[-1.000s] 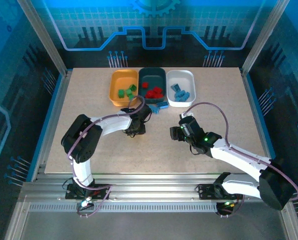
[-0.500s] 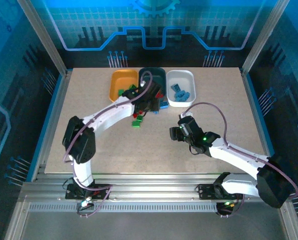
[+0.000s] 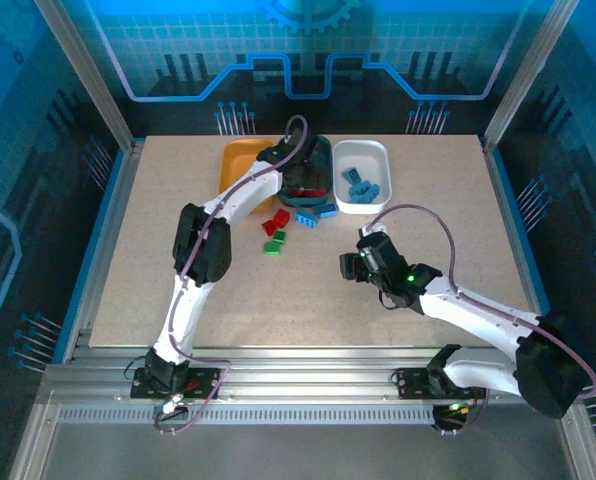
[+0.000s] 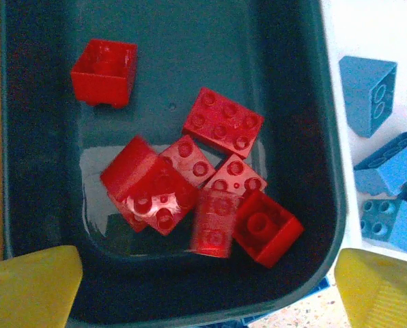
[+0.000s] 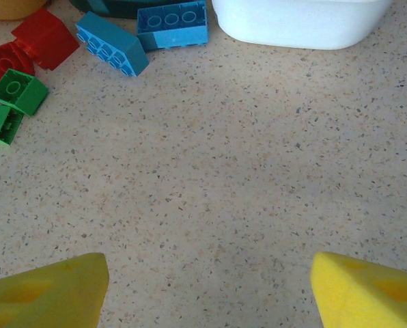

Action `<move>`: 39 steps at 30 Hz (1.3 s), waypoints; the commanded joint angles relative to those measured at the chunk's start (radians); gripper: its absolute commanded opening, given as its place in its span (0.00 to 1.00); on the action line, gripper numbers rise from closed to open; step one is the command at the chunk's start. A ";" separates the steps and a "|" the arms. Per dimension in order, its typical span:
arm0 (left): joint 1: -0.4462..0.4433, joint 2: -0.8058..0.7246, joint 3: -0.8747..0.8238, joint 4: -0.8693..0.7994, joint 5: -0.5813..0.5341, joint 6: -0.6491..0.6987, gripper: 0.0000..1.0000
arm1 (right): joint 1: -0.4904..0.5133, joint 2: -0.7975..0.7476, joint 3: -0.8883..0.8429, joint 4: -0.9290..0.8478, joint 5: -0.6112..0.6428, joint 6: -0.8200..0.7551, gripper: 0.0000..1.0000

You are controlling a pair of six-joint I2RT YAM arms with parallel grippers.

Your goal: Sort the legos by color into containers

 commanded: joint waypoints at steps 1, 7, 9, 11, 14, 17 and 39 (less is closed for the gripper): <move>-0.018 -0.138 -0.094 0.054 0.042 0.036 0.99 | -0.004 -0.018 0.016 0.010 0.014 -0.006 0.79; -0.018 -0.394 -0.515 0.141 0.074 -0.012 0.98 | -0.001 -0.013 0.019 0.012 0.009 -0.005 0.79; -0.018 -0.470 -0.684 0.187 0.075 -0.038 0.96 | -0.002 -0.013 0.018 0.013 0.009 -0.004 0.79; -0.018 -0.532 -0.832 0.234 0.068 -0.058 0.93 | 0.000 -0.011 0.017 0.016 0.006 -0.004 0.79; -0.015 -0.573 -0.941 0.257 0.065 -0.073 0.90 | 0.000 0.005 0.022 0.019 -0.001 -0.002 0.79; -0.005 -0.554 -0.957 0.257 0.090 -0.068 0.90 | 0.004 0.021 0.027 0.021 -0.011 0.001 0.79; 0.011 -0.460 -0.953 0.233 0.039 -0.055 0.34 | 0.010 0.050 0.003 0.135 -0.176 -0.026 0.79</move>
